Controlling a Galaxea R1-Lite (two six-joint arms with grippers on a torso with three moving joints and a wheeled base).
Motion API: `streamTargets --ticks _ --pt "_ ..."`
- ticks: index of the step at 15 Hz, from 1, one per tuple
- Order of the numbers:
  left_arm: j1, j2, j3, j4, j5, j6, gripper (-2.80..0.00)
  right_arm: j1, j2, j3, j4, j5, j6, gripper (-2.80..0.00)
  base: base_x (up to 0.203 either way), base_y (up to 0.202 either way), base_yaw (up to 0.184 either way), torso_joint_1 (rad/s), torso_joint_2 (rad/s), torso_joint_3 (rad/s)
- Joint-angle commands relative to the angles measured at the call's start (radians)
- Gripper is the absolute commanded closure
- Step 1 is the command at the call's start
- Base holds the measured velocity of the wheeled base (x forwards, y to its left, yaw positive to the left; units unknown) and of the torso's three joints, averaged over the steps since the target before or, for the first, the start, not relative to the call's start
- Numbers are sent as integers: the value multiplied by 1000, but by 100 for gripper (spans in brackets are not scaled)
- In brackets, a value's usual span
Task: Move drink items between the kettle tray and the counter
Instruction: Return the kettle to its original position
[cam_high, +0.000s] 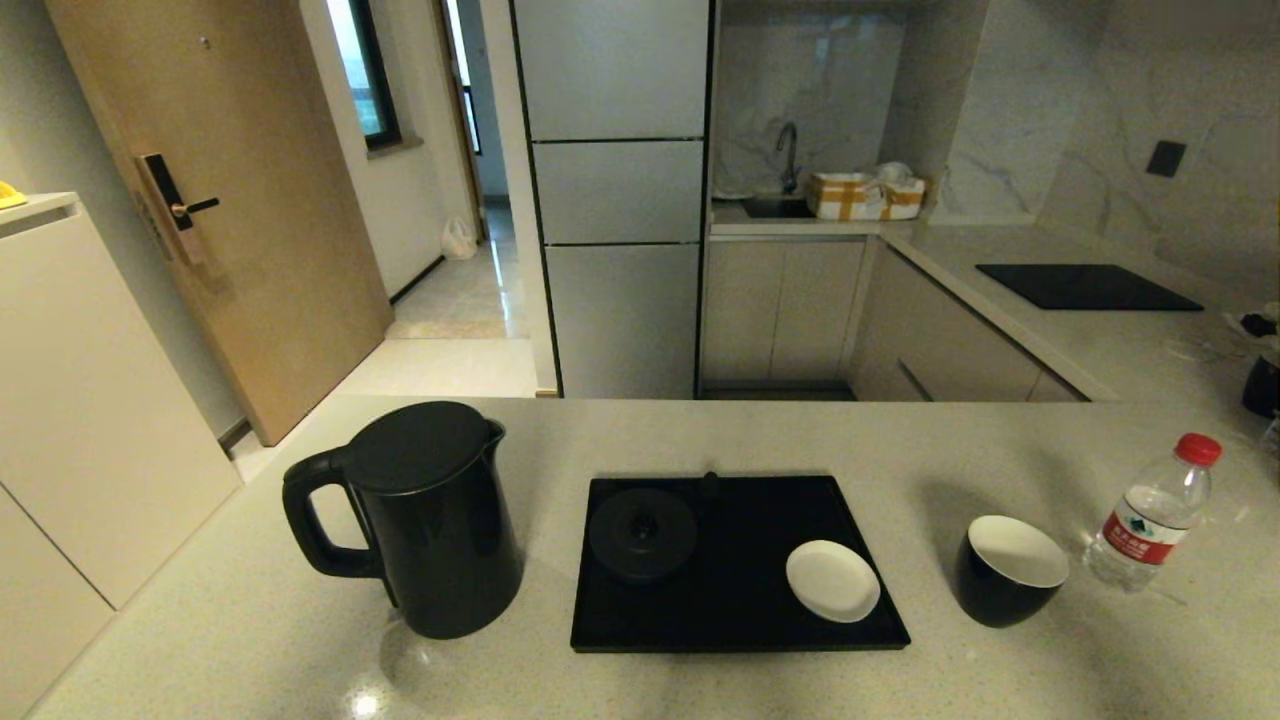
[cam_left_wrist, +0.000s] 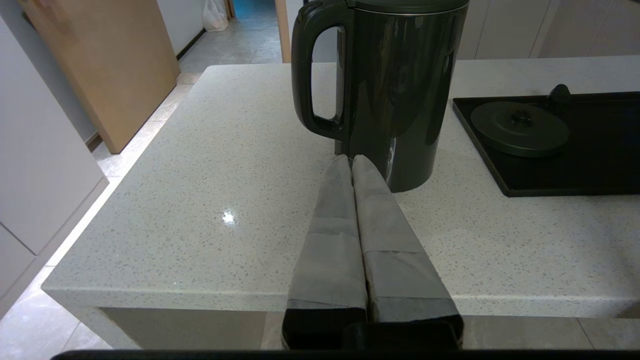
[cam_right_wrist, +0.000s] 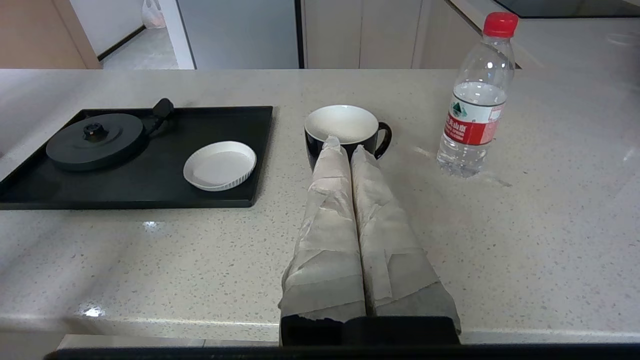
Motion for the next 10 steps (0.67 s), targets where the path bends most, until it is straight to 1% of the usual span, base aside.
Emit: streamTargets --ticks 1,10 --pt "0 0 0 0 -1 1 0 0 0 0 0 1 -1 0 0 0 0 0 0 0" --pt "0 0 0 0 2 -15 0 0 0 0 0 1 -1 0 0 0 0 0 0 0"
